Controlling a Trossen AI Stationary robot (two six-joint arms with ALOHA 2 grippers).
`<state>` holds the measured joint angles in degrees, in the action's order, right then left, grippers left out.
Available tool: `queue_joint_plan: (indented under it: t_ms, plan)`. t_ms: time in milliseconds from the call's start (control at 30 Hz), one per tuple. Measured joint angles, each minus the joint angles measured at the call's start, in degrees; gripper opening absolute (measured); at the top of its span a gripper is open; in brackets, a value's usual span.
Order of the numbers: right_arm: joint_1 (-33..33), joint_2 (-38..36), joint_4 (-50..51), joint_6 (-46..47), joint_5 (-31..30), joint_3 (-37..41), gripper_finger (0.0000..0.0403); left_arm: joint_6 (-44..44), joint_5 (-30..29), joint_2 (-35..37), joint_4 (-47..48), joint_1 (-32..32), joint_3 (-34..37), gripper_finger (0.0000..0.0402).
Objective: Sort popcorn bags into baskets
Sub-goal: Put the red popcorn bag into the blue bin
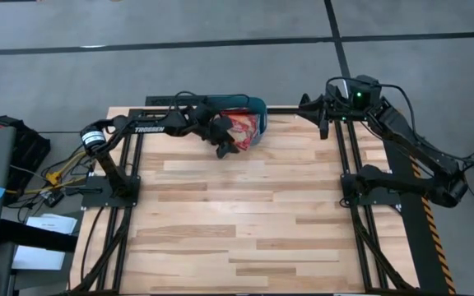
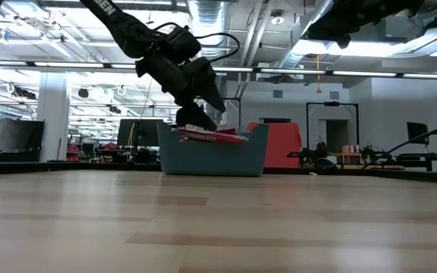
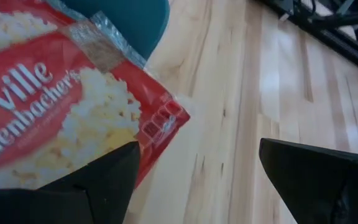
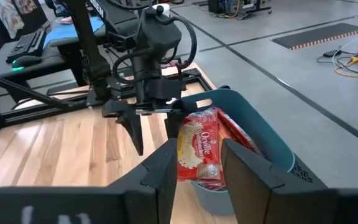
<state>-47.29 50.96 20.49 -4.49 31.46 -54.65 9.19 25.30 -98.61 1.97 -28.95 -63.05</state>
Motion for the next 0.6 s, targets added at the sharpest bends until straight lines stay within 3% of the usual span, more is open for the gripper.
queue_joint_plan:
  t_ms: [267, 500, 600]
  plan:
    - [0.02, 0.00, 0.15, 0.11, 0.02, 0.00, 0.0155, -1.01, 5.49, 1.92, -3.30, 3.53, -0.11, 0.0318]
    - [0.00, 0.00, 0.15, -0.22, 0.01, 0.00, 0.0145, -4.02, 2.88, -2.75, 0.24, 8.18, 0.13, 0.0318]
    - [0.00, 0.00, 0.02, -0.46, 0.00, 0.00, 0.0141, -4.01, -0.92, -5.02, -0.34, 8.28, -0.01, 0.0318]
